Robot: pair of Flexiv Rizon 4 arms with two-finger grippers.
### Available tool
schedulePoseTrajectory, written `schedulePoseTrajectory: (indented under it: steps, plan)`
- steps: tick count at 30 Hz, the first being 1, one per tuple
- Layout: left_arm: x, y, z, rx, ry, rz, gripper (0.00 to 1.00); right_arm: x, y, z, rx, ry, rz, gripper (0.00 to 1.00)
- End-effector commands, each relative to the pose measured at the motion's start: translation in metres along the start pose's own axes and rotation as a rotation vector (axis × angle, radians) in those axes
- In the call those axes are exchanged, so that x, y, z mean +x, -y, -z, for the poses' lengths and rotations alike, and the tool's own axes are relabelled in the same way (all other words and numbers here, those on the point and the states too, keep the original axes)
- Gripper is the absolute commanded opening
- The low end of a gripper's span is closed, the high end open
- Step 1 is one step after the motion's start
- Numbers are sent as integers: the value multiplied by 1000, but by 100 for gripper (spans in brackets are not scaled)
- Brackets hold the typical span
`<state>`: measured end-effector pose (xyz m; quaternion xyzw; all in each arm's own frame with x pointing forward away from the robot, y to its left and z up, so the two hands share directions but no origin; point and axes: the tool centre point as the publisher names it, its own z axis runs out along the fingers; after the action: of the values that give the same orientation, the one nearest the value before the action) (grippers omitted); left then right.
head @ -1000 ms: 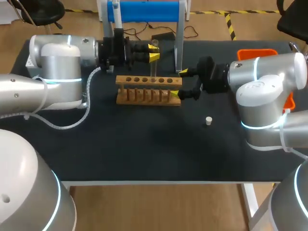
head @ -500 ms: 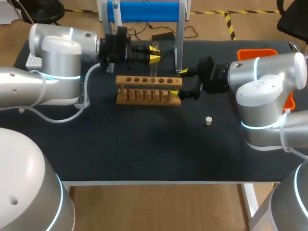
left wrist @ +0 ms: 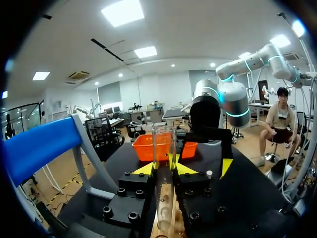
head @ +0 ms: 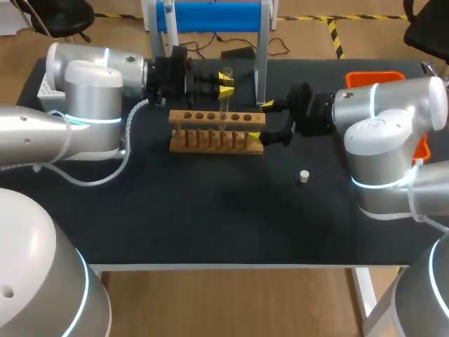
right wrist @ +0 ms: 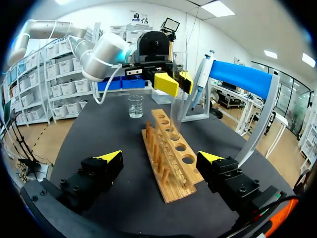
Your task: Invert the test tube, pick up the pipette, mount the tip to pipette, aspirate from beaker and dispense into the tube, eject the tip, return the pipette, and cap with the stopper.
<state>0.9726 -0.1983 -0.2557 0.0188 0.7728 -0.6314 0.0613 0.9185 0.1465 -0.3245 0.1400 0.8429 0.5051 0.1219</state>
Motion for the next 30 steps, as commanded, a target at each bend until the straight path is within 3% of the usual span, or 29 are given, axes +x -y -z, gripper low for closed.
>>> schedulePoseTrajectory:
  steps: [1,30]
  plan:
    - [2,-4,-4,6,10,-2,0,0,0,0,0,-1,0,100]
    - [6,-19,-2,29,83,-2,0,0,0,0,0,-1,0,100]
